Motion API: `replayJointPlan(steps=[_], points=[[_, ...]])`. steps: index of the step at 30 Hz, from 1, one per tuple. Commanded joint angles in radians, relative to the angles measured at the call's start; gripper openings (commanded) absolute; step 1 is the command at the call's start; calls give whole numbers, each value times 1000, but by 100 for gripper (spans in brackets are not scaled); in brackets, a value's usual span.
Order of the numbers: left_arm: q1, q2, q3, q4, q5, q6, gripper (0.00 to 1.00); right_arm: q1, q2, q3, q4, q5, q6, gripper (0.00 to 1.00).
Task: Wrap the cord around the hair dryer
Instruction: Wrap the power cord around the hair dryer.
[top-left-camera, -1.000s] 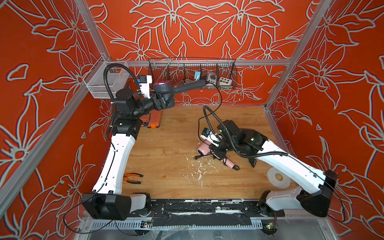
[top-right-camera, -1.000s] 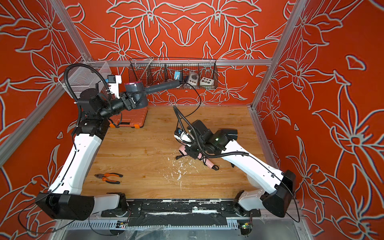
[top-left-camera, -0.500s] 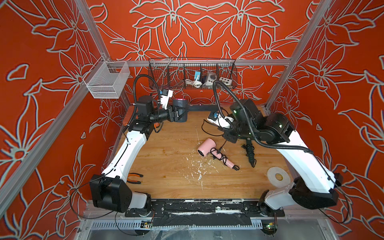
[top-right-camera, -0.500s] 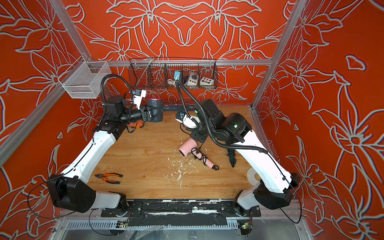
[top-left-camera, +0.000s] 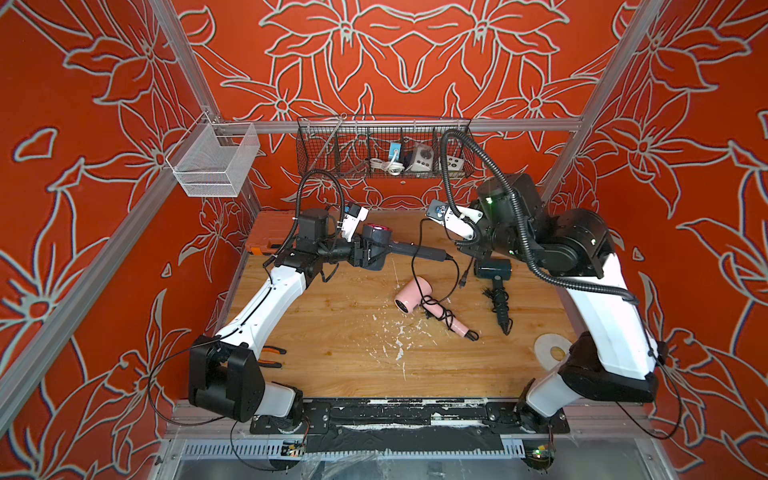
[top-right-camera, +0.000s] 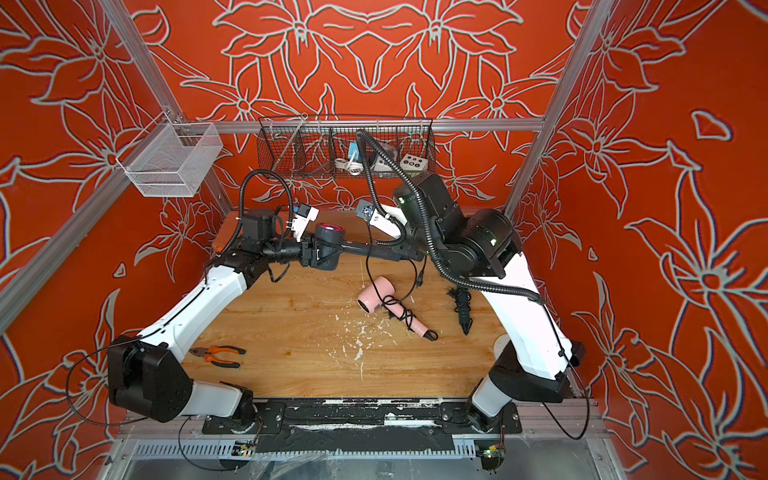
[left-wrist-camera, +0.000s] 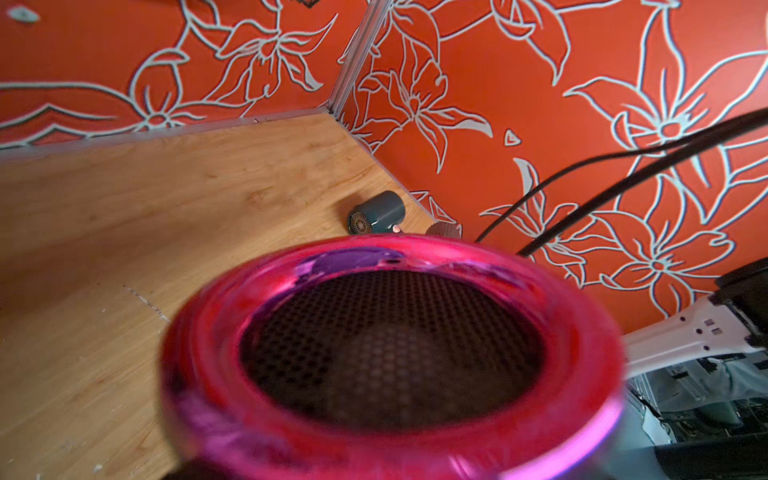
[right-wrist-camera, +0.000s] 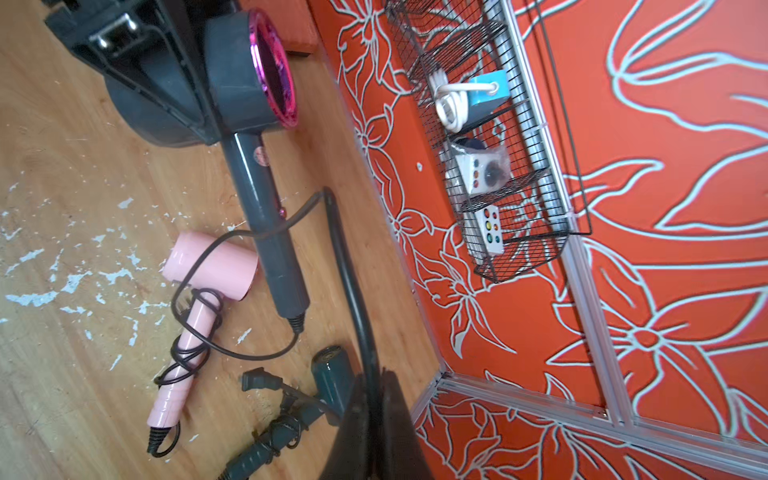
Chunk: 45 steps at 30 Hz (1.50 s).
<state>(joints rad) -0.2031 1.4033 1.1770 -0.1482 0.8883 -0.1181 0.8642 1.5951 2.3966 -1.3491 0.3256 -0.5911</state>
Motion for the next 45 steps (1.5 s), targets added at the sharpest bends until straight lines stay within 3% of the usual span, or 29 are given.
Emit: replayJointPlan(steps=[1,5,11,18,23,36,45], points=[[-6,-37,8,22,18,52,0,5,12,16,13,65,-82,0],[-30,-35,11,-2,28,68,0,4,14,-17,66,126,-148,0],[-78,-43,3,-36,113,99,0,-6,45,8,140,72,-223,0],[-105,-119,-102,184,328,-2,0,-120,81,-11,183,-145,-205,0],[-125,-159,-126,302,402,-90,0,-249,77,-85,235,-372,-139,0],[-127,-162,-96,745,329,-459,0,-470,-85,-556,616,-825,145,0],[-125,-103,-51,924,176,-584,0,-504,-183,-786,805,-893,279,0]])
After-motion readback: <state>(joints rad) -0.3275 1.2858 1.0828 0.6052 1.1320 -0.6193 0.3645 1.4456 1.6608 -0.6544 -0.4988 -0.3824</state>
